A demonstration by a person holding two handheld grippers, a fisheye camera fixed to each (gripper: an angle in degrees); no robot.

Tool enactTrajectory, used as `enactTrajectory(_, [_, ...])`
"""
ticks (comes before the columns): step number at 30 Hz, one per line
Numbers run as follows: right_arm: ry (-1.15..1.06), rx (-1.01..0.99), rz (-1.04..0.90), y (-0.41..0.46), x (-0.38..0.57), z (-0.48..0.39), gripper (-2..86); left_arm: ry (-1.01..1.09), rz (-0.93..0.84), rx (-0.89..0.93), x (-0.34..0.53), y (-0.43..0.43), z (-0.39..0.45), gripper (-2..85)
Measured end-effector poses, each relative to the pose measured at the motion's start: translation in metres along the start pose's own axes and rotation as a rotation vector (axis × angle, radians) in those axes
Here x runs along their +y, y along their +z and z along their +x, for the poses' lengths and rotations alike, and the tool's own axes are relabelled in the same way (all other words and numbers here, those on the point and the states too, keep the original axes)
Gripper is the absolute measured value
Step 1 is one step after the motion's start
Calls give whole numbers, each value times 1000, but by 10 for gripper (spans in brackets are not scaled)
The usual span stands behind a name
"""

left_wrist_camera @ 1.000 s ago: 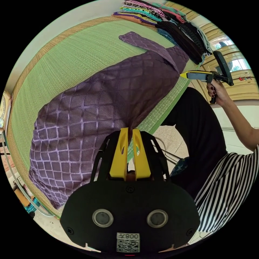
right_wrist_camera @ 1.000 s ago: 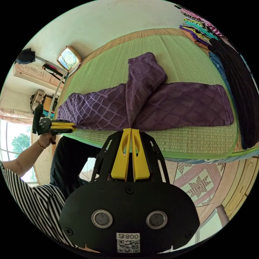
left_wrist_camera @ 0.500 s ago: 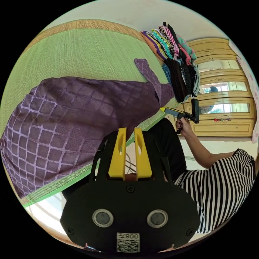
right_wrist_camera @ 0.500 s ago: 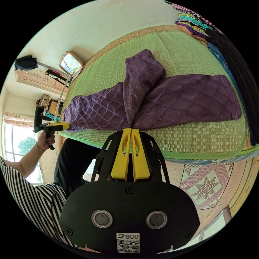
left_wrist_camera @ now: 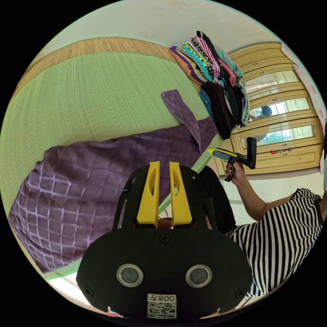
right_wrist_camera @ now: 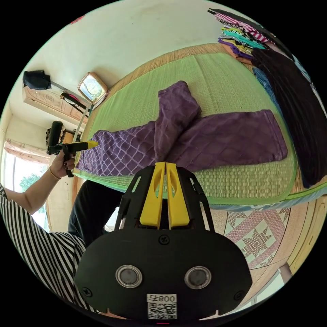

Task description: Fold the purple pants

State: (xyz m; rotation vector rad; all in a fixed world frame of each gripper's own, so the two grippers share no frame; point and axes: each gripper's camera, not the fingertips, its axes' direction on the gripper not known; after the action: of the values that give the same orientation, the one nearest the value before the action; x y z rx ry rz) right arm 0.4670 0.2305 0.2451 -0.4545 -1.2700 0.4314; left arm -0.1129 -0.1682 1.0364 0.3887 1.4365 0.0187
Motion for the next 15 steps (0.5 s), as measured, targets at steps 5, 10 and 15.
enactTrajectory(5, [-198, 190, 31, 24, -66, -48, 56, -23, 11, 52, -67, 37, -46, 68])
enactTrajectory(10, [-272, 315, -46, 78, -116, -71, 83, -92, 13, 68, -95, 65, -102, 77])
enactTrajectory(15, [-284, 403, -100, 113, -136, -83, 80, -139, 23, 59, -90, 90, -165, 76])
